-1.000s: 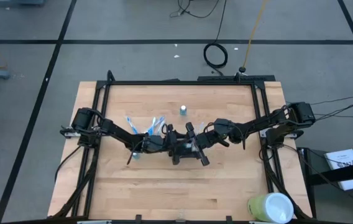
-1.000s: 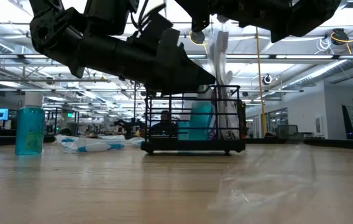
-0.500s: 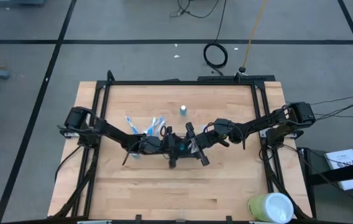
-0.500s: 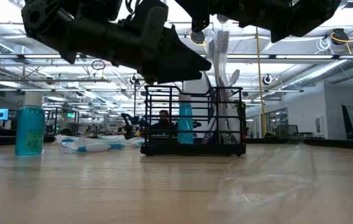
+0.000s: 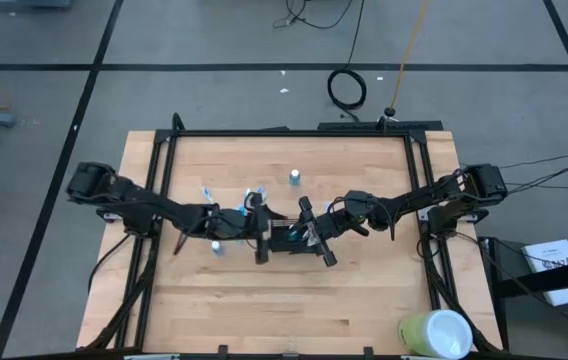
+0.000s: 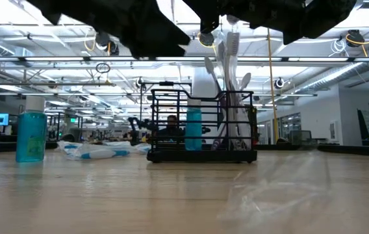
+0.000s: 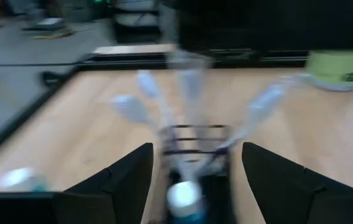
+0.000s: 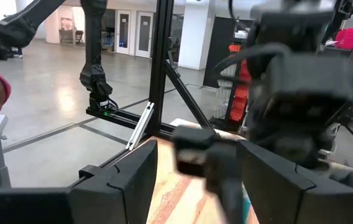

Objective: Pick & Place toothbrushing station
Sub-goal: Put the top mouthwash into the middle section of the wire organizer

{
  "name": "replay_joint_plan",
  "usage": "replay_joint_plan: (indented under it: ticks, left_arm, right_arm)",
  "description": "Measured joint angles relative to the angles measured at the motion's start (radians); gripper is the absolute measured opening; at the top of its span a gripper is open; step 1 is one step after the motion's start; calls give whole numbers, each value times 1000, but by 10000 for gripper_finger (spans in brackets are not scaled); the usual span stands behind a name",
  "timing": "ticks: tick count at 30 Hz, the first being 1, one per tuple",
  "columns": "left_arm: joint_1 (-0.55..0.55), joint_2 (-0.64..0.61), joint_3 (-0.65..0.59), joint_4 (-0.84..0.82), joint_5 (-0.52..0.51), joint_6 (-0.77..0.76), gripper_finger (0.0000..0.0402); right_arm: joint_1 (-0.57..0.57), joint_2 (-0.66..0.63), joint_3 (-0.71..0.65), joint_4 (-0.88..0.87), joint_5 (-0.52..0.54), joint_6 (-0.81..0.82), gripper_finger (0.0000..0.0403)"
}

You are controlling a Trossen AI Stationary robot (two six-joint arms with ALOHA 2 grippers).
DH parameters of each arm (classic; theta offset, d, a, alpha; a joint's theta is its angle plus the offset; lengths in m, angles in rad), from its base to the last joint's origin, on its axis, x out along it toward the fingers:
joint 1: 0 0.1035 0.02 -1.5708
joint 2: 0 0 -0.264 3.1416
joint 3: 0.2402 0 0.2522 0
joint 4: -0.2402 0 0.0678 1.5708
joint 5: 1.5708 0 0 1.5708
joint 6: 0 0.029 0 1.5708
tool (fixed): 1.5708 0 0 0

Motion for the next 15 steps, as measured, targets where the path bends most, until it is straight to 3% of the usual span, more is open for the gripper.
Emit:
replay_joint_plan:
  ticks: [4, 6, 15]
  left_arm:
    - [21, -75, 0, -122, -163, -11, 250]
    - [66, -91, 0, -176, -158, -19, 250]
    - [417, -65, 1, -198, 211, 63, 250]
  right_arm:
    - [0, 0, 0, 0, 0, 0, 210]
    - [0, 0, 0, 0, 0, 0, 210]
    - [0, 0, 0, 0, 0, 0, 210]
